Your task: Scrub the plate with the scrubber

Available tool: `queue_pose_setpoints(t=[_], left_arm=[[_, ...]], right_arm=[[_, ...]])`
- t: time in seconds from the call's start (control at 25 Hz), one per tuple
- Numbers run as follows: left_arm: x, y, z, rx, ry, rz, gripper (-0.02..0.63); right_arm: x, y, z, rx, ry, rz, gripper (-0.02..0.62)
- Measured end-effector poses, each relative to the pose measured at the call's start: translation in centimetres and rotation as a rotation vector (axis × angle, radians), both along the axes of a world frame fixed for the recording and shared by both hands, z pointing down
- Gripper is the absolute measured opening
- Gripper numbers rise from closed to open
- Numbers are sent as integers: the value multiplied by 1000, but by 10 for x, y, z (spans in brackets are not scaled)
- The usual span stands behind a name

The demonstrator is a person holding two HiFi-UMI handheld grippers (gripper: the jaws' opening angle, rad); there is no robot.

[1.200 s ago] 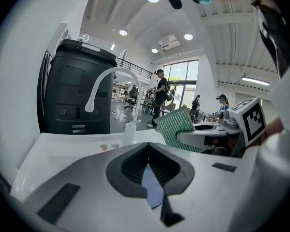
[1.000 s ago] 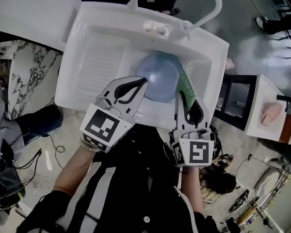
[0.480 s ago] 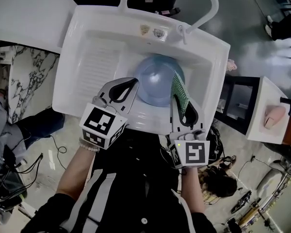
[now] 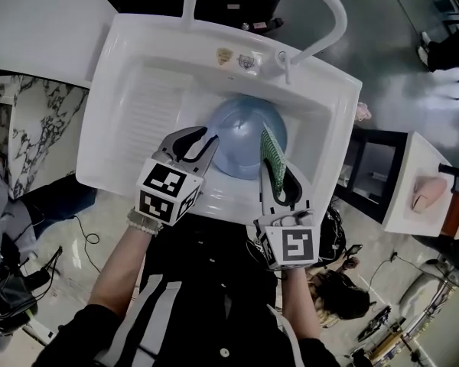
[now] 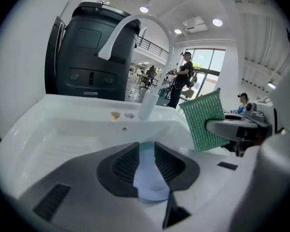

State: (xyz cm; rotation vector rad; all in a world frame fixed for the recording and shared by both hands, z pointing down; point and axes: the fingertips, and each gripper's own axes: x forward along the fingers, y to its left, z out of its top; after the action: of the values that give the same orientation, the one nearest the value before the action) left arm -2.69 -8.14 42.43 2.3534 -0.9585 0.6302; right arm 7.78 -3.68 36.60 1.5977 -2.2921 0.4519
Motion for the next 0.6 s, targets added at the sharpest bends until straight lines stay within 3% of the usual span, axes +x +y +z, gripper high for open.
queue_pose_setpoints(t=[0.28,0.48,0.6], left_arm=[[3,-9,46,-102,-56,-47,109],[4,-10,82,-196,-92,-95,110],[2,-9,104,-250,-144,-112,110]], right_arm=[[6,-8,18,27,54,-37,94],[10,-16,39,-61,95,-35,94],[9,-24,47,-3,82,-58,94]])
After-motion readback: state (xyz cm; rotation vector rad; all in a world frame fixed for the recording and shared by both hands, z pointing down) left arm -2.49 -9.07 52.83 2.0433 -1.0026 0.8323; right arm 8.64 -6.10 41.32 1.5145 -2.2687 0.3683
